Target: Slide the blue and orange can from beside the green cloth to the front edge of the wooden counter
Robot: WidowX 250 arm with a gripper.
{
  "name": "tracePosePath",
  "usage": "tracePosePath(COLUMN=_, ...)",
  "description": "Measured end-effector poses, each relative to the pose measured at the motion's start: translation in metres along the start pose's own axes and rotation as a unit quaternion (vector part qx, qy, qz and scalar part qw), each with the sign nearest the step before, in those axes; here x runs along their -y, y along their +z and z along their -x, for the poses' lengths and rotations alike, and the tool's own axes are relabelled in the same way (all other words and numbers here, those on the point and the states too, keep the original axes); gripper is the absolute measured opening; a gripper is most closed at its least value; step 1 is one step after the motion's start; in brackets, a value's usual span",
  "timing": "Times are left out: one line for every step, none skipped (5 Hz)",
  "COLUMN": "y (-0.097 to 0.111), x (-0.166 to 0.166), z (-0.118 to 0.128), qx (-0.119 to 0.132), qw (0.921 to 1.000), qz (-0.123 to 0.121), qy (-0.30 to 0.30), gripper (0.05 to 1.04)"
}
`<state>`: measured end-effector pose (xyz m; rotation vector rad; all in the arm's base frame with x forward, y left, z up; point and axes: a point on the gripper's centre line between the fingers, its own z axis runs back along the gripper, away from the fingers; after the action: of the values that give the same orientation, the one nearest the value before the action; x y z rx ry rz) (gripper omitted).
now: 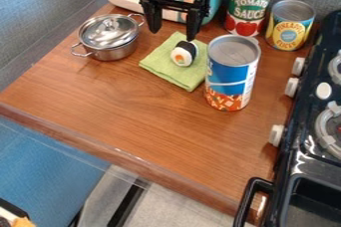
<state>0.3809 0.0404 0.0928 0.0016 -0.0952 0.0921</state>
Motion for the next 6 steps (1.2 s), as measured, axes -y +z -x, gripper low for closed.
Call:
tracePosePath(y=-0.015, x=0.001, z=0.003, qx=-0.02, qw=0.9998, qz=0.002, qy=0.004, gripper=1.001)
tracePosePath(y=-0.01, x=0.013, z=-0.009, qx=-0.006, qw=0.9998, qz=0.012, qy=0.012, gripper=1.001)
tracePosePath(y=-0.01, x=0.04, z=-0.026, qx=0.002, qw=0.9997, qz=0.026, qy=-0.002, gripper=1.001)
tracePosePath(y=-0.006, x=0.058, z=-0.038, qx=0.016, qw=0.9994, qz=0.032, qy=-0.003, gripper=1.001)
tracePosePath(y=-0.02, x=0.078, z=-0.042, qx=0.004, qw=0.9992, qz=0.036, qy=-0.015, gripper=1.001)
tracePosePath(y=-0.02, x=0.098, z=-0.041, qx=0.006, qw=0.9983, qz=0.043, qy=-0.039, gripper=1.001)
